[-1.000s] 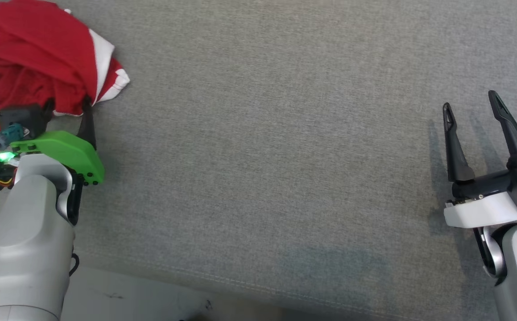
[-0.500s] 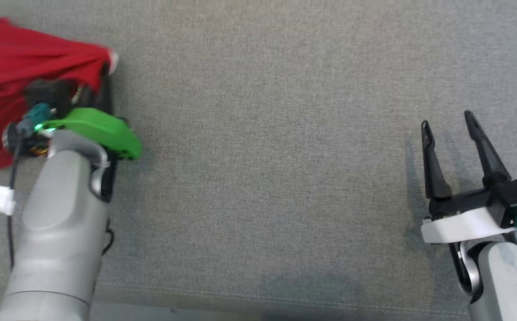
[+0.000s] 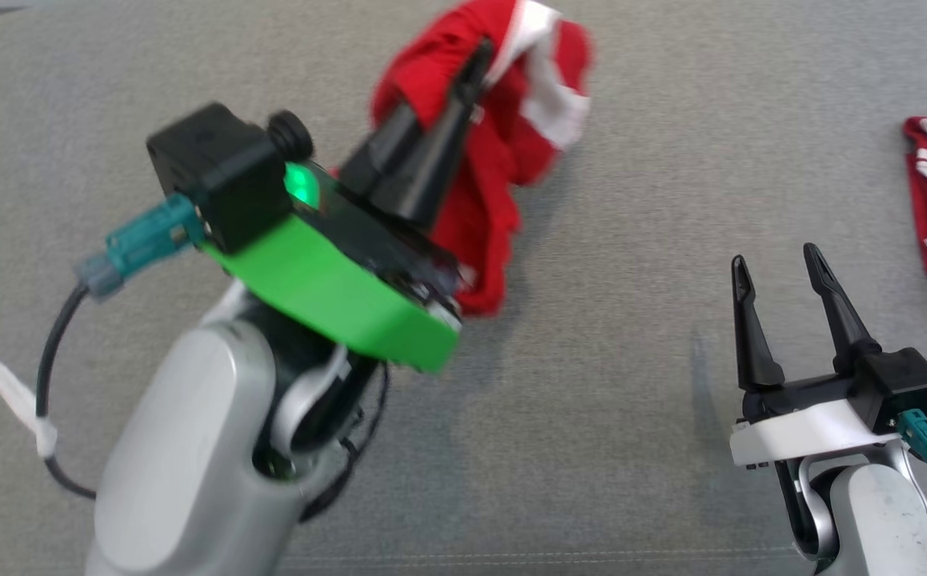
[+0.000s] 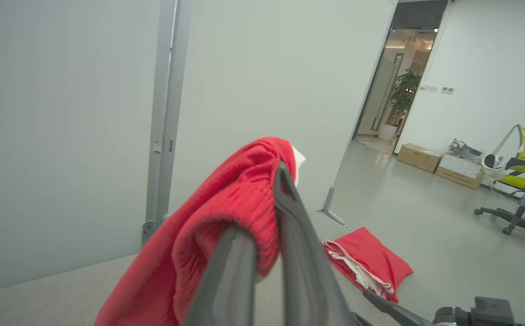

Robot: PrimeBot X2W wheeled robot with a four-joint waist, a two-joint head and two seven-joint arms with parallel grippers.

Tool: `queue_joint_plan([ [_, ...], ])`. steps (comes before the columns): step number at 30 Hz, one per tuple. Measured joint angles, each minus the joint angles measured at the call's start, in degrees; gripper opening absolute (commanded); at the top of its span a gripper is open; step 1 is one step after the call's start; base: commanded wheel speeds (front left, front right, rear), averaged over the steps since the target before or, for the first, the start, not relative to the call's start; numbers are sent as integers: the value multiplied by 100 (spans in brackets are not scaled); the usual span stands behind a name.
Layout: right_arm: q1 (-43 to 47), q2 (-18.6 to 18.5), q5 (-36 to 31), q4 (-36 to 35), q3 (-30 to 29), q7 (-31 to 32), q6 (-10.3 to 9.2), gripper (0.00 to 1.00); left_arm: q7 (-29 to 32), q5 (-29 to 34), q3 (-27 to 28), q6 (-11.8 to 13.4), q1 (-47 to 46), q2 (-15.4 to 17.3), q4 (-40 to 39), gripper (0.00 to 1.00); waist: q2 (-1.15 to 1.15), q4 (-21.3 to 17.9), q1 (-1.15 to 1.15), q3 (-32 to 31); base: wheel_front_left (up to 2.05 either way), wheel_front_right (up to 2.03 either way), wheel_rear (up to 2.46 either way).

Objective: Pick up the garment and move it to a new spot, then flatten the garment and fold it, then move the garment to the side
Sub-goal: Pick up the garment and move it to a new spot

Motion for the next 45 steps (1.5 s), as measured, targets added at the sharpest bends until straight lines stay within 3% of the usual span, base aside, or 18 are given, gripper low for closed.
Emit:
queue_joint_plan([
  [4, 25, 38, 66, 23, -70, 0, -1, 100, 588, -333, -332, 348, 310, -149, -962, 0, 0, -293, 0, -91, 0, 0, 0],
  [8, 34, 46, 243, 48, -90, 0, 0, 100, 854, -417, -534, 645, 650, -203, -890, 0, 0, -572, 0, -123, 0, 0, 0],
  [15, 16, 49, 461, 112, -126, 0, -1, 100, 755, -748, -224, 932, 1334, -65, 915, 0, 0, -938, 0, 9, 0, 0, 0],
  [19, 9, 51, 511, 177, -156, 0, 0, 100, 839, -1043, -123, 795, 1781, 205, 1939, 0, 0, -1087, 0, 91, 0, 0, 0],
  [23, 54, 52, 520, 236, -226, 0, -1, 100, 725, -1012, -100, 646, 2048, 466, 2457, 0, 0, -1140, 0, 105, 0, 0, 0],
  [24, 91, 51, 516, 247, -257, 0, -1, 100, 722, -1065, -82, 594, 2080, 474, 2522, 19, 0, -1128, 0, 98, 0, 0, 0],
  [25, 128, 51, 510, 259, -276, 0, -1, 100, 693, -1101, -67, 546, 2106, 467, 2557, 32, 0, -1109, 0, 89, 0, 0, 0],
  [26, 157, 51, 492, 279, -282, 0, -1, 100, 644, -1128, -51, 498, 2131, 455, 2580, 60, 0, -1084, 0, 75, 0, 0, 0],
  [27, 171, 51, 470, 299, -296, 0, -1, 100, 610, -1182, -38, 470, 2147, 450, 2596, 100, 0, -1055, 0, 54, 0, 0, 0],
  [33, 263, 54, 386, 379, -299, 0, -1, 100, 210, -1004, -56, 446, 2542, 599, 2362, 100, 0, -912, 0, -234, 0, 0, 0],
  [36, 422, 55, 372, 381, -420, 0, -1, 100, -20, -603, -137, 745, 3080, 868, 1947, 100, 0, -868, 0, -457, 0, 0, 0],
  [39, 606, 55, 322, 346, -546, -1, 0, 100, -476, -597, 42, 1084, 3672, 790, 1450, 100, 0, -815, 0, -691, 0, 0, 0],
  [45, 954, 55, 226, 259, -771, 0, 0, 100, -1115, -454, 191, 1426, 4468, 809, 1230, 100, 0, -641, 0, -1104, 0, 0, 0],
])
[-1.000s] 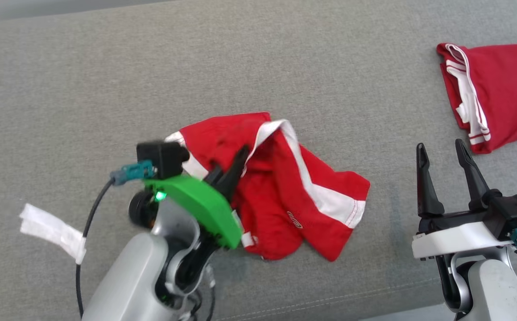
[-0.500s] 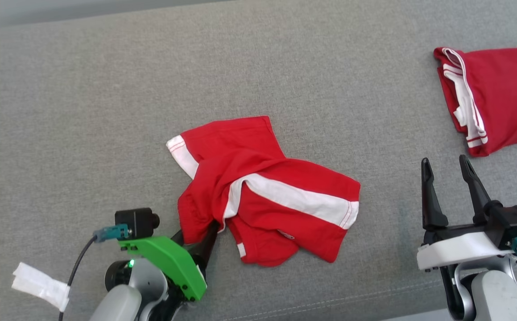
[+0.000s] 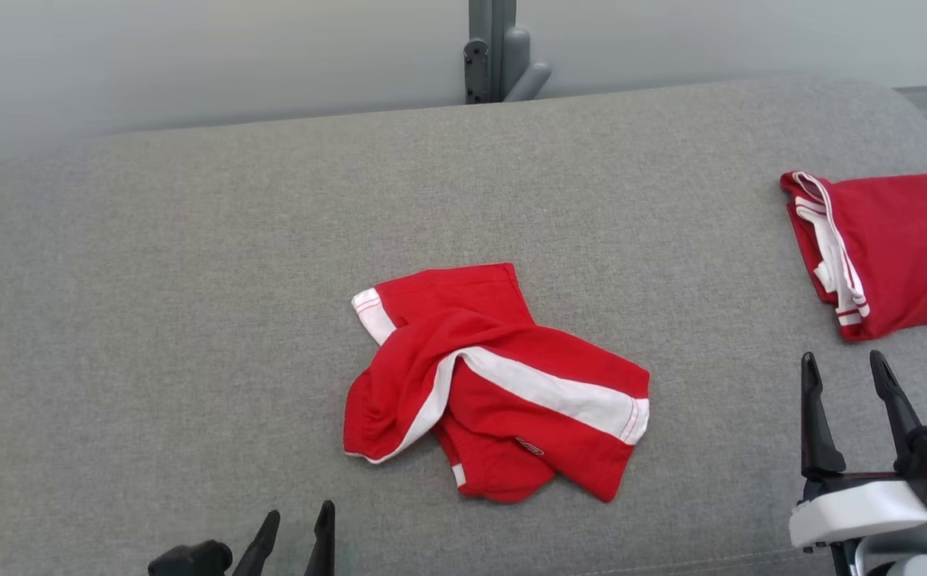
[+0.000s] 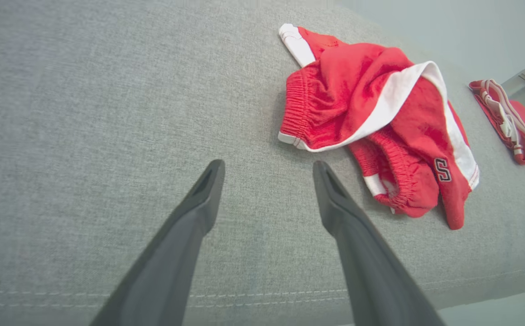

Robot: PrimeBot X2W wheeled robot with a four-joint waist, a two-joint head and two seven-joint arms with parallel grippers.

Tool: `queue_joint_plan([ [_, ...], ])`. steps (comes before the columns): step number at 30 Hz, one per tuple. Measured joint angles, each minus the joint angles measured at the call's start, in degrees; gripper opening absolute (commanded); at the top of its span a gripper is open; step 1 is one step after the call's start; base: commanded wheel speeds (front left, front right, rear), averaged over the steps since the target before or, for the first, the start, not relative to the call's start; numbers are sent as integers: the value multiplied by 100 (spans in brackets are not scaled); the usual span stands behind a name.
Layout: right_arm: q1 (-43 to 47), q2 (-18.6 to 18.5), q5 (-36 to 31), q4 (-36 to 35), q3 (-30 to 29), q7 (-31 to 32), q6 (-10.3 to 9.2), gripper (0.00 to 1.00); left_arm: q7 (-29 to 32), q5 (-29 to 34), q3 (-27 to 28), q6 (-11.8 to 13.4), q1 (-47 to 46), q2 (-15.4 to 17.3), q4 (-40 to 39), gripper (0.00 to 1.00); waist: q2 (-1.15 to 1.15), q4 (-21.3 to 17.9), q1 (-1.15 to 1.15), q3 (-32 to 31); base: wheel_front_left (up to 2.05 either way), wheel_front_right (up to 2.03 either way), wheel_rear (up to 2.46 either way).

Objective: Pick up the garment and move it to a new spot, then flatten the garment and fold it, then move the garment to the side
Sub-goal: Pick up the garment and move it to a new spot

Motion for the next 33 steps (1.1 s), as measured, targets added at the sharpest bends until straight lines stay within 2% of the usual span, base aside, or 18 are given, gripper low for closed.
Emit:
queue_joint_plan([
  [6, 302, -1, -68, -68, -254, 0, -1, 100, -1049, 724, 33, 102, 87, 94, 338, 100, 0, 240, 0, -337, 0, 0, 0],
  [11, 405, 0, -67, -45, -323, 0, 0, 100, -1241, 1263, 222, 46, 66, -10, 664, 100, 0, 437, 0, -542, 0, 0, 0],
  [17, 450, 1, -83, 67, -294, 0, -1, 100, -1260, 1922, 1066, -363, 143, -316, 571, 100, 0, 581, 0, -674, 0, 0, 0],
  [23, 486, 3, -88, 163, -270, 0, -1, 100, -1265, 2390, 1674, -805, 272, -646, 692, 100, 0, 594, 0, -677, 0, 0, 0],
  [28, 484, 3, -110, 200, -267, 0, -1, 100, -1266, 2724, 2034, -1090, 274, -869, 722, 100, 0, 570, 0, -658, 0, 0, 0],
  [33, 478, 2, -127, 213, -252, 0, -1, 100, -1266, 2934, 2252, -1272, 274, -1027, 738, 100, 0, 544, 0, -653, 0, 0, 0],
])
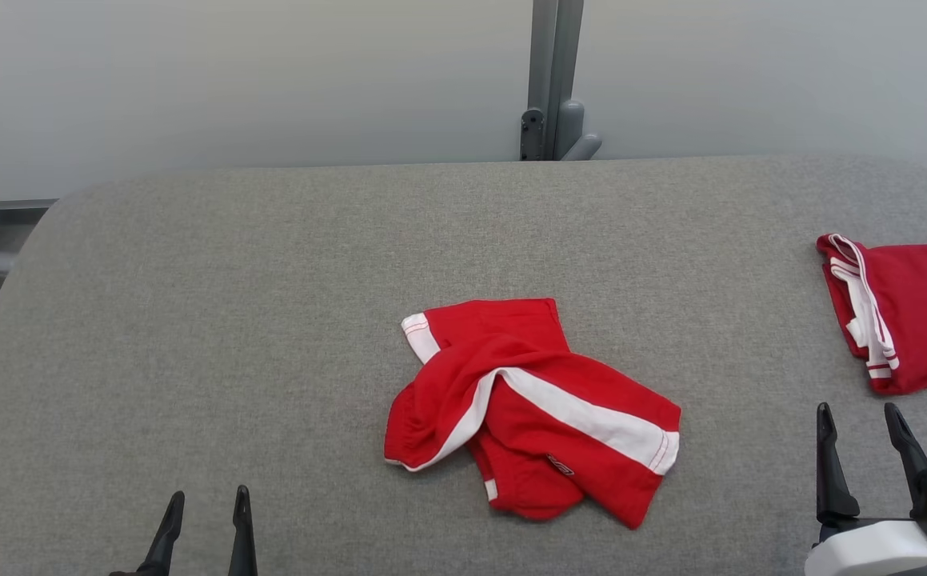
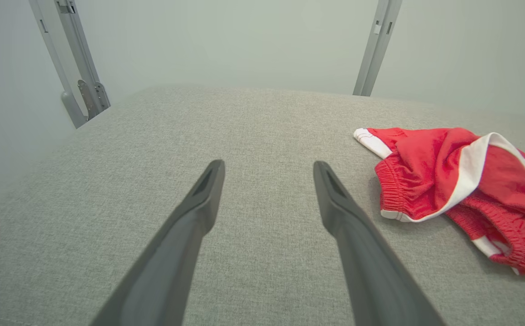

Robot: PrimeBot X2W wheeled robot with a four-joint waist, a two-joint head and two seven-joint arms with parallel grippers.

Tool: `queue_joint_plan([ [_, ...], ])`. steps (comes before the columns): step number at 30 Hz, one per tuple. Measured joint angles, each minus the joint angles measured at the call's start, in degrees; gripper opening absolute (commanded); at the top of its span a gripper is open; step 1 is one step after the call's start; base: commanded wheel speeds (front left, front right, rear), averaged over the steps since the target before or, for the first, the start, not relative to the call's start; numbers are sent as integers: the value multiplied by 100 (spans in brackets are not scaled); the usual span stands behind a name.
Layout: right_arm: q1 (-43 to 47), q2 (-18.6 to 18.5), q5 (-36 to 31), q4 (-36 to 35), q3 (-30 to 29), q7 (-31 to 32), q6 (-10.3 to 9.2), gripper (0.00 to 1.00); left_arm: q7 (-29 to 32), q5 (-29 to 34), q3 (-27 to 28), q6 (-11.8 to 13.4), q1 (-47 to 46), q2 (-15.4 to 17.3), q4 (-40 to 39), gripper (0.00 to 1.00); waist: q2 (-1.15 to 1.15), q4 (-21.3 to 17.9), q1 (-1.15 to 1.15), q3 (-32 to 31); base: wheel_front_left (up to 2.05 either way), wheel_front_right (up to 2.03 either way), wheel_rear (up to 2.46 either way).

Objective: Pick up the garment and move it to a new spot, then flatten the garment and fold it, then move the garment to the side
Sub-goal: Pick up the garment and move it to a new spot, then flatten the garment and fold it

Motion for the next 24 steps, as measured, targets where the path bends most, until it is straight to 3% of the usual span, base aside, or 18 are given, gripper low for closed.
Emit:
queue_joint_plan([
  [11, -94, -5, 203, 48, 146, -1, 0, 100, 0, 166, -2, -285, -23, -155, 26, 100, 0, -62, 0, 34, 0, 0, 0],
  [15, -137, -4, 524, 688, 721, 0, -3, 100, 0, 34, -648, -382, -230, -116, 386, 100, 0, -70, 0, 114, 0, 0, 0],
  [19, -478, 10, 570, 1106, 1224, 0, -2, 100, -1, -312, -1564, -402, -822, 274, 784, 100, 0, -74, 0, 275, 0, 0, 0],
  [24, -814, 2, 568, 1178, 1395, 0, -2, 100, 0, -656, -2527, -403, -1504, 680, 1389, 100, 0, -109, 0, 538, 0, 0, 0],
])
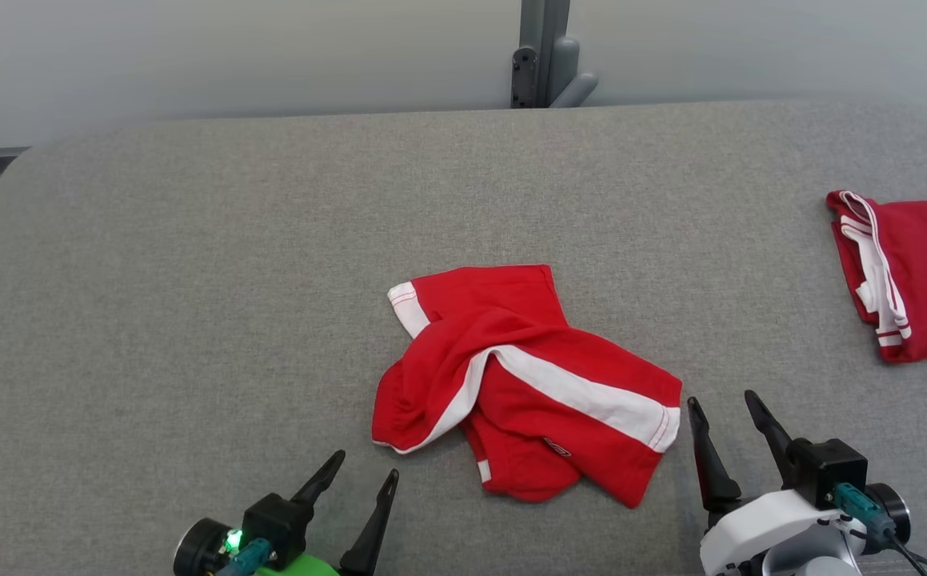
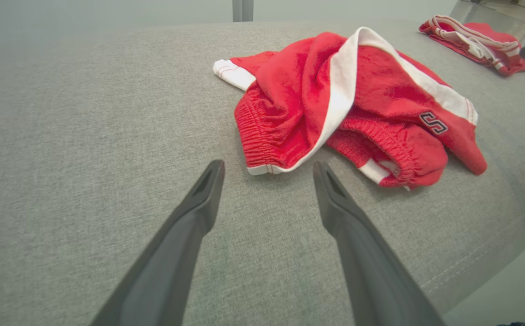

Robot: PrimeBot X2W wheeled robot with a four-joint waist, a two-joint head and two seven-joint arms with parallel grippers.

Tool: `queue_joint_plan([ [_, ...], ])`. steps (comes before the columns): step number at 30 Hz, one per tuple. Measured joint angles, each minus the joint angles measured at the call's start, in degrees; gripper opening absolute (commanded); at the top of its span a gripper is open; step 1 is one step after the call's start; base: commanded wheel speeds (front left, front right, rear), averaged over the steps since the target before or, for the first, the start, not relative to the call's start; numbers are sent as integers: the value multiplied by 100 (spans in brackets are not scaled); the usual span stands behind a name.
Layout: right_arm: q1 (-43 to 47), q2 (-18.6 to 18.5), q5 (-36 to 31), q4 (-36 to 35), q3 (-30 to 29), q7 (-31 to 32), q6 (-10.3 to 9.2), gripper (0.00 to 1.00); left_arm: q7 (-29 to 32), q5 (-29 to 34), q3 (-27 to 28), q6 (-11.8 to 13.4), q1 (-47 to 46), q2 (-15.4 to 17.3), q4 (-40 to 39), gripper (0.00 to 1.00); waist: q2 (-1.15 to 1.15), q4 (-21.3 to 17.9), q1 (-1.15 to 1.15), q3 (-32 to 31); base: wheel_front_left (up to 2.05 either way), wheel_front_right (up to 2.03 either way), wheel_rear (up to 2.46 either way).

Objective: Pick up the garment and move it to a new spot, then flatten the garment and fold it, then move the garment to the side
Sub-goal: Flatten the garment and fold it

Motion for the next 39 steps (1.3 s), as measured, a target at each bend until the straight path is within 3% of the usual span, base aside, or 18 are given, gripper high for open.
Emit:
queue_joint_plan([
  [7, -102, -96, -26, -82, 24, 0, 0, 100, 0, -345, -621, -9, -728, 297, 357, 100, 0, -183, 0, 268, 0, 0, 0],
  [24, -173, -75, -89, -261, -69, 0, 0, 100, 0, -1051, -820, -10, -1037, 393, 1034, 100, 0, -697, 0, 423, 0, 0, 0],
  [25, -171, -73, -89, -264, -75, 0, 0, 100, 0, -1117, -883, -10, -1037, 386, 1048, 85, 0, -701, 0, 430, 0, 0, 0],
  [27, -171, -64, -89, -271, -83, 0, 0, 100, 0, -1294, -980, -10, -1041, 372, 1017, 38, 0, -706, 0, 440, 0, 0, 0],
  [28, -171, -62, -89, -272, -92, 0, 0, 100, -1, -1332, -1027, -10, -1053, 375, 982, 27, 0, -707, 0, 443, 0, 0, 0],
  [29, -171, -60, -89, -275, -102, 0, 0, 100, 0, -1383, -1053, -10, -1075, 375, 916, 0, 0, -704, 0, 445, 0, 0, 0],
  [34, -163, -49, -90, -300, -169, -1, 0, 100, -1, -1795, -998, -10, -1198, 287, 392, 0, 0, -661, 0, 451, 0, 0, 0],
  [39, -138, -46, -111, -300, -201, 0, 0, 100, 0, -2894, -1178, -10, -1289, 159, -616, 0, 0, -573, 0, 426, 0, 0, 0],
])
